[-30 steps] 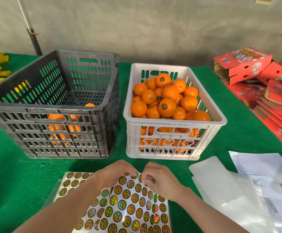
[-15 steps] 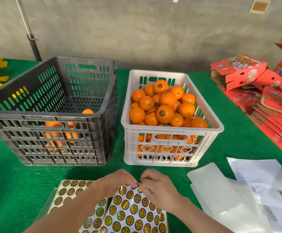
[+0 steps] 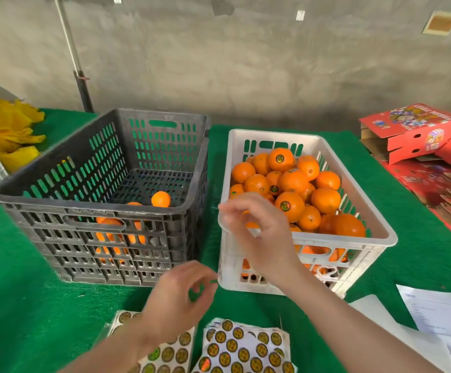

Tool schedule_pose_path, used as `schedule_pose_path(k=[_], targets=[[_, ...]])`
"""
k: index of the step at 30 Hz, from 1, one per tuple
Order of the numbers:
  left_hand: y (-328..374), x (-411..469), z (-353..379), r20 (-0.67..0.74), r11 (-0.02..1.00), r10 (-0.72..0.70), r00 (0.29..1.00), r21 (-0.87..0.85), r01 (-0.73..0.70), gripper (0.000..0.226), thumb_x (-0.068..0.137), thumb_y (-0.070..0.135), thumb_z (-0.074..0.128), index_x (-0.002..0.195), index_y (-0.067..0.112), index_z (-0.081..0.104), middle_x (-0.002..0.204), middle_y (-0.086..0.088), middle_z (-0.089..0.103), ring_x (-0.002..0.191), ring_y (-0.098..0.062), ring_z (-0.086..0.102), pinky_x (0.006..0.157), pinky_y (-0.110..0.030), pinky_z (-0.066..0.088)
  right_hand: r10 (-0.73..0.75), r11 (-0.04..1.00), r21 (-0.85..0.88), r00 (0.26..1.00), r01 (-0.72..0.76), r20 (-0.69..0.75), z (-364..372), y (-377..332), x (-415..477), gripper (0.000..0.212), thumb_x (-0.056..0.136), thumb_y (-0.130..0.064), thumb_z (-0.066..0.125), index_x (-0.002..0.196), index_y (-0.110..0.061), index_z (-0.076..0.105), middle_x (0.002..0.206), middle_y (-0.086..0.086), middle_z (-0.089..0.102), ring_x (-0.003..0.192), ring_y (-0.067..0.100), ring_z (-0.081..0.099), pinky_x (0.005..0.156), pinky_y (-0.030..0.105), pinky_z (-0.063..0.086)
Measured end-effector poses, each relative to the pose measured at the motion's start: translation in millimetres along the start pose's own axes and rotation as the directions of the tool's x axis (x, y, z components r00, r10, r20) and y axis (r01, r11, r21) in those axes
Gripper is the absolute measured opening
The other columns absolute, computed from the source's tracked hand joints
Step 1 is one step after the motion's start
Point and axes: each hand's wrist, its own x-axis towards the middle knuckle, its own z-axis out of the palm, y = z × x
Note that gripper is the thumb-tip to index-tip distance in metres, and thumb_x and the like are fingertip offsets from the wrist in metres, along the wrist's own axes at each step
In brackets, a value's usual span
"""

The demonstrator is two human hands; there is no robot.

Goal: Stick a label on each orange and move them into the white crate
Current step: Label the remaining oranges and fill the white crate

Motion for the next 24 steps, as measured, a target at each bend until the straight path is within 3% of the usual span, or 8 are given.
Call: schedule_pose_path(k=[1,4,7,11,13,16,19,24], targets=[[0,3,-27,-0.116,0.999,0.041,0.992,-0.005,-0.042,0.015,0.084,0.023,0.057,0.087,0.016,0.07,0.072,0.015,0.059,0.06,0.002,0.051,0.056,-0.007,0.041,-0.026,0.999,-0.03,0.999,0.025,-0.018,10,0,18,0.014,0.09,-0.009,0.056,0.098,-0.014,0.067,0.09,0.004,0.064,0.083,0.011,0.057,0.069,0.023,0.047],[-12,22,-105,-0.332,0.996,0.056,0.942,0.079,-0.032,0.012,0.084,0.019,0.057,0.083,0.015,0.067,0.066,0.016,0.058,0.055,0.005,0.049,0.052,0.0,0.032,-0.094,0.989,-0.117,0.996,0.091,-0.014,51,6,71,0.026,0.088,0.003,0.054,0.109,-0.007,0.065,0.095,0.008,0.061,0.086,0.01,0.055,0.072,0.022,0.045],[-44,57,-159,-0.409,0.968,-0.046,0.911,0.206,0.141,0.012,0.088,0.004,0.062,0.089,0.013,0.069,0.071,0.006,0.064,0.061,-0.001,0.056,0.058,-0.007,0.039,-0.035,0.985,-0.167,0.995,0.05,0.092,99,21,120,0.039,0.088,0.008,0.048,0.121,-0.009,0.059,0.108,0.011,0.057,0.102,0.021,0.053,0.081,0.036,0.046],[-107,126,-197,-0.112,0.822,-0.318,0.942,0.463,0.332,0.02,0.09,0.01,0.06,0.108,0.011,0.068,0.108,-0.006,0.069,0.095,-0.019,0.061,0.083,-0.022,0.042,0.179,0.939,-0.337,0.938,-0.073,0.297,152,46,166,0.07,0.086,0.013,0.043,0.144,-0.026,0.034,0.12,0.011,0.046,0.112,0.029,0.041,0.081,0.047,0.045],[-138,161,-195,0.149,0.738,-0.422,0.894,0.629,0.243,0.03,0.093,0.019,0.058,0.122,0.01,0.062,0.123,-0.006,0.063,0.114,-0.021,0.057,0.093,-0.025,0.04,0.243,0.897,-0.434,0.915,-0.085,0.323,167,59,174,0.082,0.083,0.014,0.044,0.149,-0.03,0.022,0.114,0.01,0.044,0.103,0.029,0.042,0.073,0.044,0.045],[-181,208,-167,0.427,0.692,-0.518,0.741,0.719,0.069,0.049,0.095,0.029,0.057,0.137,0.006,0.048,0.137,-0.011,0.053,0.126,-0.027,0.048,0.101,-0.031,0.039,0.349,0.858,-0.47,0.907,-0.207,0.237,171,77,178,0.087,0.082,0.014,0.044,0.15,-0.032,0.014,0.115,0.01,0.046,0.103,0.028,0.046,0.073,0.041,0.045],[-220,243,-122,0.519,0.647,-0.618,0.59,0.762,0.007,0.051,0.094,0.034,0.057,0.13,0.001,0.047,0.139,-0.015,0.049,0.12,-0.029,0.051,0.104,-0.04,0.042,0.411,0.823,-0.492,0.896,-0.284,0.169,169,86,179,0.088,0.082,0.013,0.046,0.15,-0.034,0.013,0.124,0.007,0.046,0.117,0.024,0.044,0.088,0.041,0.046],[-260,261,-63,0.614,0.703,-0.586,0.529,0.71,-0.045,0.049,0.095,0.021,0.05,0.136,-0.003,0.041,0.135,-0.022,0.048,0.125,-0.039,0.046,0.104,-0.046,0.039,0.456,0.803,-0.484,0.881,-0.347,0.125,169,89,183,0.093,0.082,0.012,0.05,0.148,-0.039,0.009,0.128,0.0,0.047,0.119,0.018,0.046,0.091,0.035,0.048]])
